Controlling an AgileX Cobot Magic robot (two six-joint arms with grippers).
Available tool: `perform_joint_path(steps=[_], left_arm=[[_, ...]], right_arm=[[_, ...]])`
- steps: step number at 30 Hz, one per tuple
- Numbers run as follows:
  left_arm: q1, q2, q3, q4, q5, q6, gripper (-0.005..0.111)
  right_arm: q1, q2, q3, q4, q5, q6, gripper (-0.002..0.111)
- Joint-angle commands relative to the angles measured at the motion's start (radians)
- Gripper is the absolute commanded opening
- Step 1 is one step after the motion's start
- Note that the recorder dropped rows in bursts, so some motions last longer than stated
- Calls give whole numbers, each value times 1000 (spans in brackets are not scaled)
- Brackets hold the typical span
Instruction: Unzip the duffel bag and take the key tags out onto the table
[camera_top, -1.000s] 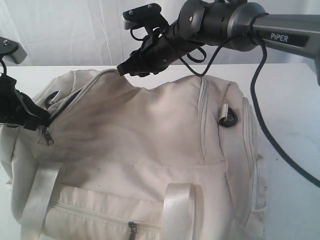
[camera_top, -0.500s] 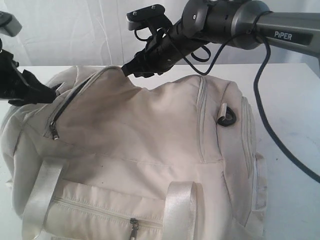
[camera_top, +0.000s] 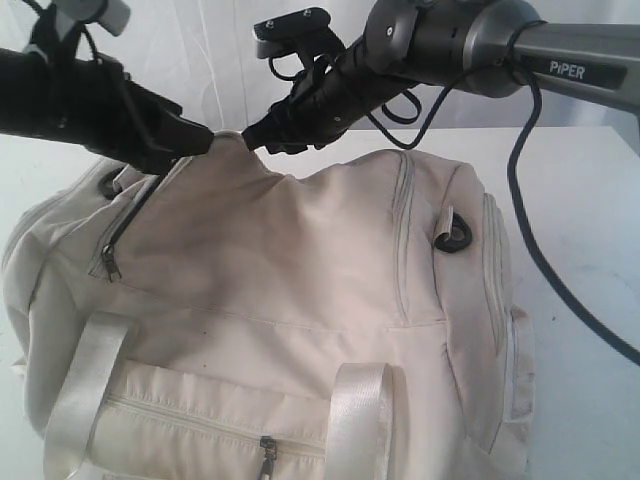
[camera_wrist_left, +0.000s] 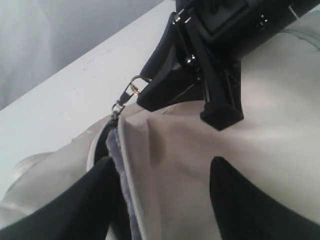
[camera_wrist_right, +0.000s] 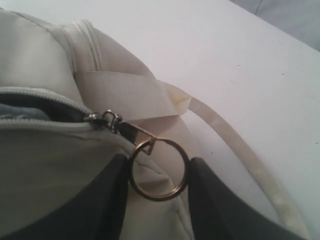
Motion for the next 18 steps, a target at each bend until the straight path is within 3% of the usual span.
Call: perform_joint_path(steps=[1,7,10,14,15,18], left_arm=[[-44,90,-49,-25,-88,21,60],[-46,179,-64,-26,-172,21,58],[-46,199,-64,-26,-190,12,42],[-46,199,-64,-26,-190,-30,5],[-46,194,-64,-24,-188,-39,0],[-43,159,-64,-24,-232,-118,0]], right_arm=[[-14,-12,-5,26,6,3,0],[-14,-12,-5,30,6,1,0],[-14,-12,-5,30,6,1,0],[-14,-12,-5,30,6,-1,0],[-14,-12,-5,30,6,-1,0],[-14,-12,-5,27,8,-1,0]])
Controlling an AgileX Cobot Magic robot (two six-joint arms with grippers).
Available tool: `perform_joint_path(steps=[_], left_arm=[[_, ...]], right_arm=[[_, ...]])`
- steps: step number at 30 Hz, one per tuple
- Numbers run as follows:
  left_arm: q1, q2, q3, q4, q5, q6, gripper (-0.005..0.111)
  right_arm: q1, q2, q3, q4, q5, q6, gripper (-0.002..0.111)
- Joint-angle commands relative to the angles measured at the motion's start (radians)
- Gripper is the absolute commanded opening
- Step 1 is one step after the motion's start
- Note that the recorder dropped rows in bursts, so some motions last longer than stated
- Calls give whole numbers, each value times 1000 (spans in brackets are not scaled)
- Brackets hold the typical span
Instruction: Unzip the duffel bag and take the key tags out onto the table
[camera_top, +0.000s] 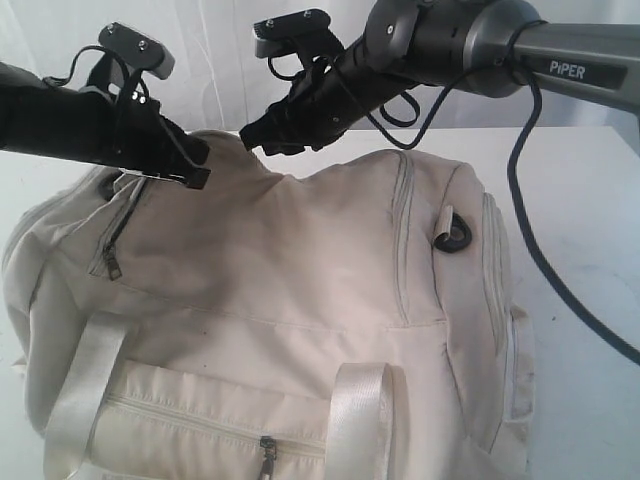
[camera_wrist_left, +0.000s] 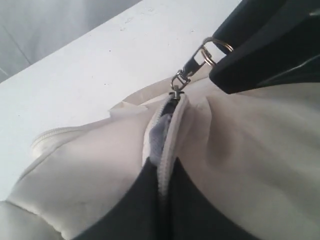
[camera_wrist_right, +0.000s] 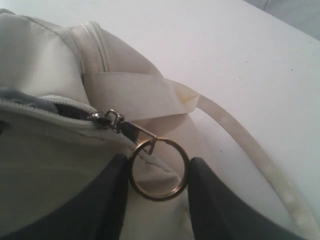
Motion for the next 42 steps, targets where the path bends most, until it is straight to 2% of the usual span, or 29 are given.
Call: perform_joint_path(steps=[1,6,13,29,35,42], left_arm=[[-2,-51,-6,-13,-22,-75,0],[18,-62,19,-13,-51,-86,0],[148,-62,127,-13,-3,-145,0],[148,-62,127,-13,14,-147,0],[148,-62,127,-13,16,-147,0],[148,-62,127,-13,16,-147,0]], right_arm=[[-12,-12,-5,-5,-8,-1,0],[-19,-12,-5,-106,26,4,0],[-50,-12,-5,-130,75,29,0],[-85,-111,-5,-228,247,45,0],[-128,-159,1,-313,336,91,0],[-179,-242,41,-316,397,113,0]])
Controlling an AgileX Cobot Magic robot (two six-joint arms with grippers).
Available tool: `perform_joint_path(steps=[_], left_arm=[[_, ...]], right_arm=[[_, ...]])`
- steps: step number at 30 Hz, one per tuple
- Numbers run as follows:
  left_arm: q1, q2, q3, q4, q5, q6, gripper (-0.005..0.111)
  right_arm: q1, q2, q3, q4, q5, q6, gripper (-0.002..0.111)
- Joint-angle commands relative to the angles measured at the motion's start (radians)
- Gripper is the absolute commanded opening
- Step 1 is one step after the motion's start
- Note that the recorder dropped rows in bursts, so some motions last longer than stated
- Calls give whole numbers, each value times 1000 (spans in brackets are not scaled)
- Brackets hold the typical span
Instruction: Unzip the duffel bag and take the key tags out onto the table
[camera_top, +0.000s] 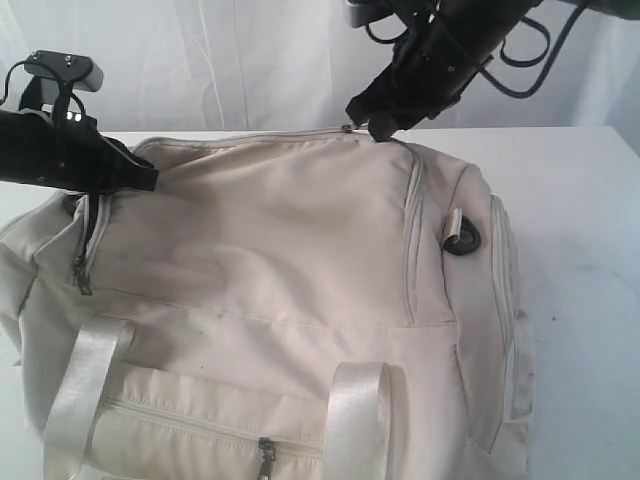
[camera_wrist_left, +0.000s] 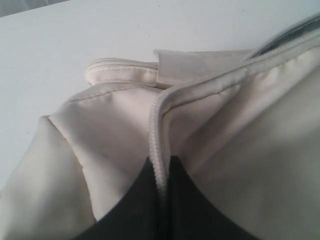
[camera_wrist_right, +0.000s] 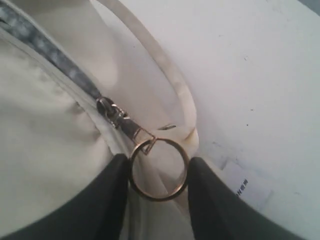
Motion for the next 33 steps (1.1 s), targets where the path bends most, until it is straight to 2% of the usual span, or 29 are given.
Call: perform_joint_path(steps=[1,12,21,24,27,30,33], left_arm=[[10,-10,12,1,-1,-5,0],[10,-8,12,1,-6,-1,0],[10,-8,12,1,-16,12,0],[10,-8,7,1,-14,71,0],[10,-12,-12,7,35,79,0],[10,-19,-51,75,184,101,12],[10,-37,-106,135,316,114,36]], right_arm=[[-37,-67,30,-37,45,17,0],[-57,-241,197,-41,177,72,0],[-57,-325,303,-50,197,92,0],[-57,-336,319,-50,170,92,0],[-57,-336,319,-50,132,92,0],[-57,-336,319,-48,87,92,0],[-57,-336,319,-44,82,92,0]])
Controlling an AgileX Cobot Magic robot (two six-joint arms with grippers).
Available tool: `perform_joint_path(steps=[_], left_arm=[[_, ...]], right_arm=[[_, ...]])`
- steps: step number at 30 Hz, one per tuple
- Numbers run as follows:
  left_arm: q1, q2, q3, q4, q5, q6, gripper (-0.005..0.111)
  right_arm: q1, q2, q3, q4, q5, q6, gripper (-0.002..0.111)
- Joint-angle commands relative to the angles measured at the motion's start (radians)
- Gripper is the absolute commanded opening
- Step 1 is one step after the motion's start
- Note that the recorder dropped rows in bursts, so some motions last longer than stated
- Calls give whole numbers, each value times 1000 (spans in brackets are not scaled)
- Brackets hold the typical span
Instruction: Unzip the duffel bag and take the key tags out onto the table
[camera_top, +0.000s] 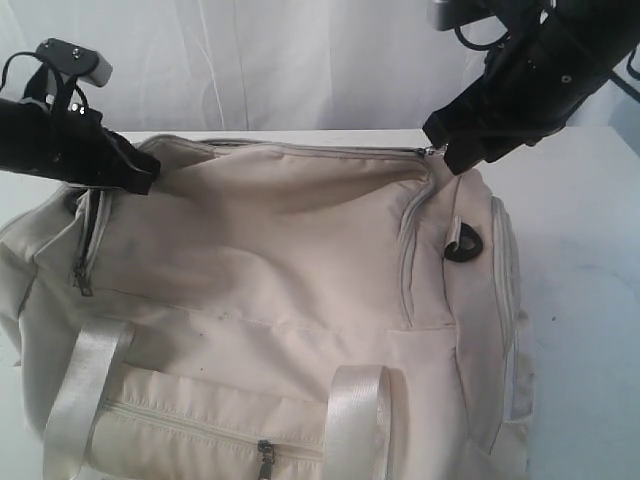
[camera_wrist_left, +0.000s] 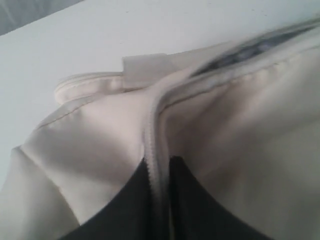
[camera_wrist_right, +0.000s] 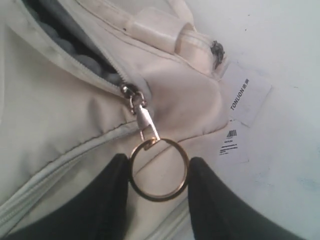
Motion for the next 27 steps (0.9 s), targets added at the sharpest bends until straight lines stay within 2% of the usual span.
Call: perform_joint_path(steps=[1,3,6,10,15,18,23,27], left_arm=[[1,-38,-75,80,213,27,42],[1,-51,-101,89,242,27,55],[-13,-67,-132,81,260,42,62],[-89,-63,-180,81,246,116,61],[-248,-29,-235,112,78,143,61],[-314,9,-283,124,23,143,61],[-389,95,-352,124,15,252,61],[-436,171,-376,122,-70,297,61]], right_arm=[[-12,-14,3,-20,-13,4,0],[-12,-14,3,-20,-28,4,0],[-12,-14,3,-18,-52,4,0],[-12,-14,3,-7,-71,4,0],[-12,-14,3,-5,-63,0,0],[-12,-14,3,-5,-56,0,0],[-12,-14,3,-5,-56,0,0],[-12,-14,3,-3,-56,0,0]])
